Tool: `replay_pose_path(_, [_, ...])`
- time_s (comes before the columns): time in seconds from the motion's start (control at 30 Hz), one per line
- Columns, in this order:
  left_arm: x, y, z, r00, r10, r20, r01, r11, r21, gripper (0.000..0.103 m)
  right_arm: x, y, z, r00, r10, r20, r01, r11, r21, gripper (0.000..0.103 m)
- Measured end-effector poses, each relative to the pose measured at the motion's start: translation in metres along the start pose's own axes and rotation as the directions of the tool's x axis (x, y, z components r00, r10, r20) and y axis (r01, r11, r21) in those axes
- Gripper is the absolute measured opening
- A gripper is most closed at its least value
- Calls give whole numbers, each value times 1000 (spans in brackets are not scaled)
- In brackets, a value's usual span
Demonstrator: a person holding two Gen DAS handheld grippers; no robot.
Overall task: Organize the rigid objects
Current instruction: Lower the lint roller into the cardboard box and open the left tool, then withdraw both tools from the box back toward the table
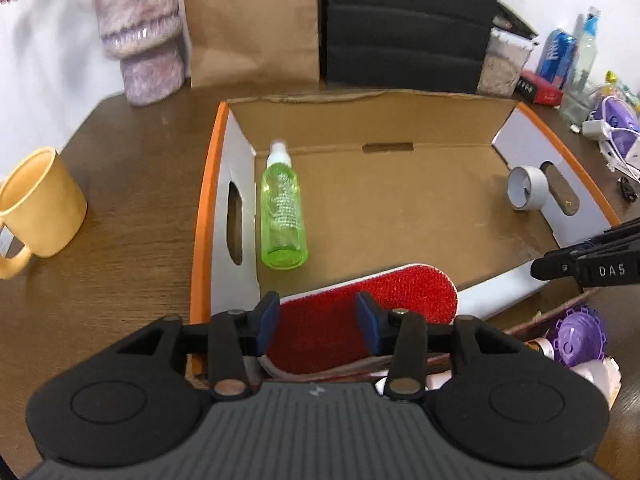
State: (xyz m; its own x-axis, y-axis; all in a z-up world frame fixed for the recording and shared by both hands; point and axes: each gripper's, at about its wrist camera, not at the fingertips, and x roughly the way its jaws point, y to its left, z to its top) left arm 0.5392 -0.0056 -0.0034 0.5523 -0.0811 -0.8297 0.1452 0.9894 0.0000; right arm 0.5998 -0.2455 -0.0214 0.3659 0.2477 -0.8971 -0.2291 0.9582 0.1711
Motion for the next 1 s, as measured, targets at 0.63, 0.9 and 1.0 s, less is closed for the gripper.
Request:
replay_pose_path(0.63, [-100, 0, 2, 991, 18, 132, -12, 999, -50, 66, -110, 30, -16, 967, -65, 244, 78, 996, -43, 50])
replay_pose_path(0.9, [-181, -18, -33, 896, 22, 444, -20, 1000, -10, 85, -189, 49, -64, 863, -34, 503, 77, 995, -65, 64])
replay_pose_path(1.0, [-203, -22, -46, 863, 11, 505, -7, 1000, -9, 93, -210, 49, -83, 801, -50, 597, 92, 995, -40, 73])
